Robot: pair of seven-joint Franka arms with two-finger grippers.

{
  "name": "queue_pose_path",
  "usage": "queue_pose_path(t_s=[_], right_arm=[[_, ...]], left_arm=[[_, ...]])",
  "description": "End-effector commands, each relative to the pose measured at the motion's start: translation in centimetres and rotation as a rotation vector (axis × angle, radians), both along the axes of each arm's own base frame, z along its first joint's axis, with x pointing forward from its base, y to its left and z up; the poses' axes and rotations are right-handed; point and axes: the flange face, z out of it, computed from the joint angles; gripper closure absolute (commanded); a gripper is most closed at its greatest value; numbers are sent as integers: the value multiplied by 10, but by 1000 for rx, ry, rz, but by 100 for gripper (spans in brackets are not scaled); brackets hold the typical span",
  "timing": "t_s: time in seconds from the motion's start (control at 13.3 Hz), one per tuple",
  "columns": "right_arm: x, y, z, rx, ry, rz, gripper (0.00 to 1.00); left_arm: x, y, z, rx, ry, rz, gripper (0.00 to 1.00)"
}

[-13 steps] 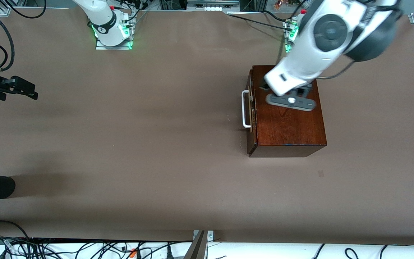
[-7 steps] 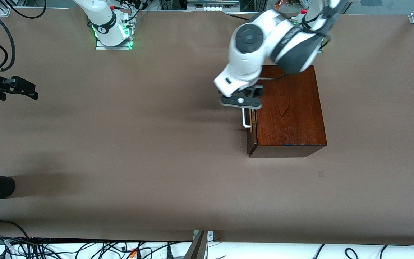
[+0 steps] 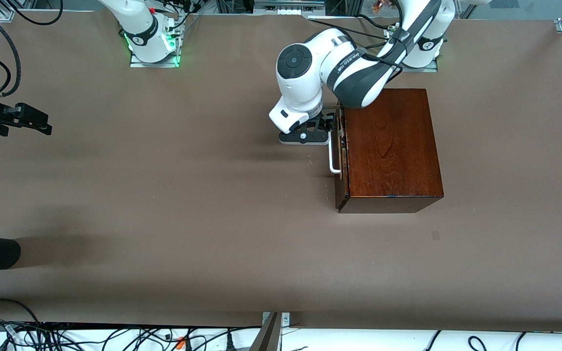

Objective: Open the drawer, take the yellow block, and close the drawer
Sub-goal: 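Reach the left gripper to the white drawer handle of the box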

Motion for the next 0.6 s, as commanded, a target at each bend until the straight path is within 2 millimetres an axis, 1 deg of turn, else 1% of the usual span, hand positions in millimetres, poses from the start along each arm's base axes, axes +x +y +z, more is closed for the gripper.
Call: queue_pose_path(t_s=[0.0, 0.08, 0.45, 0.53], right_arm=[[-2, 1, 5, -5, -9, -2, 0], [-2, 1, 5, -6, -9, -2, 0], [-2, -1, 4, -5, -9, -6, 0], [-2, -1, 4, -5, -9, -6, 0]], left_arm=[[-13, 6, -15, 84, -34, -24, 0], [-15, 7, -20, 98, -35, -34, 0], [-17, 10, -28, 105, -29, -34, 0], [-18, 10, -33, 99, -31, -32, 0]])
